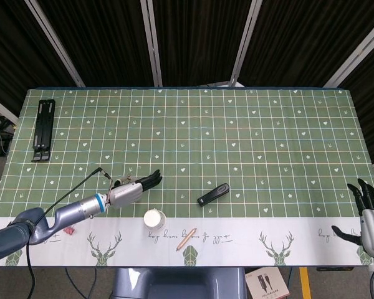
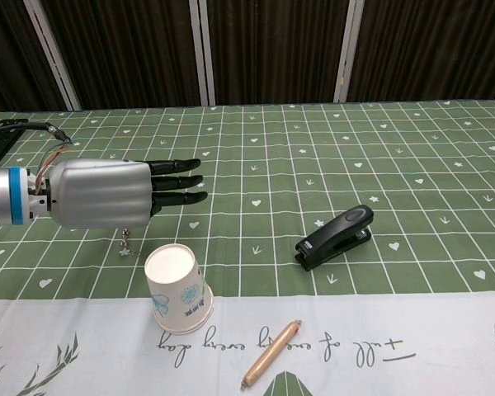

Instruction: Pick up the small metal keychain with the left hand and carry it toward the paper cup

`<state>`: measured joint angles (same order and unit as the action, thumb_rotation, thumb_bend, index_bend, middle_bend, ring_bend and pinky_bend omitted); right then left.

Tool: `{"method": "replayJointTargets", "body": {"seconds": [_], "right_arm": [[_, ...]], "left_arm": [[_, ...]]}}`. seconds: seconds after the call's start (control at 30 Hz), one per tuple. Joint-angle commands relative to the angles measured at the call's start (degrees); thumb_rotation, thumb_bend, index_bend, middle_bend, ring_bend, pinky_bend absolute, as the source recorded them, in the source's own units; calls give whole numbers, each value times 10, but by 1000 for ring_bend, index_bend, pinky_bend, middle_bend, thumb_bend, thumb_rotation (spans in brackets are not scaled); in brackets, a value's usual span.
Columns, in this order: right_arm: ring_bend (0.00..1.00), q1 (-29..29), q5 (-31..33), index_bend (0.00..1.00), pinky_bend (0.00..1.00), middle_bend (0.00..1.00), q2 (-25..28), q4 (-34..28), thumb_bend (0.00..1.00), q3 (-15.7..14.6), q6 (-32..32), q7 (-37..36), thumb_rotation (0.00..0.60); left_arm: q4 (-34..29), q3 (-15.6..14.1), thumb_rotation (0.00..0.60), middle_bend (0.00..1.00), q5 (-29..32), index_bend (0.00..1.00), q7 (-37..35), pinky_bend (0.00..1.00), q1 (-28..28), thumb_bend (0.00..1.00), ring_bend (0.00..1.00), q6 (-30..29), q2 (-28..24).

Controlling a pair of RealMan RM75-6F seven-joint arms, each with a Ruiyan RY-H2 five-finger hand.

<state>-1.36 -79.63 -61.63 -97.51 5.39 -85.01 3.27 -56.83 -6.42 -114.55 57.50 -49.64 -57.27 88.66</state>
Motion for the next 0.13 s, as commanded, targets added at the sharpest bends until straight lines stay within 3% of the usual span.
{"method": "replayJointTargets", "body": {"seconds": [0.03, 0.13], "right_arm": [[0, 0, -1, 120, 19, 0, 0, 0, 51, 0, -1, 0, 600], [0, 1, -2, 119, 19, 0, 1, -1, 51, -1, -2, 0, 600]], "left_arm": [[1, 0, 600, 0, 2, 682, 0, 0, 1, 460, 0, 1, 1], [3, 1, 600, 0, 4, 682, 0, 0, 2, 461, 0, 1, 3]]}}
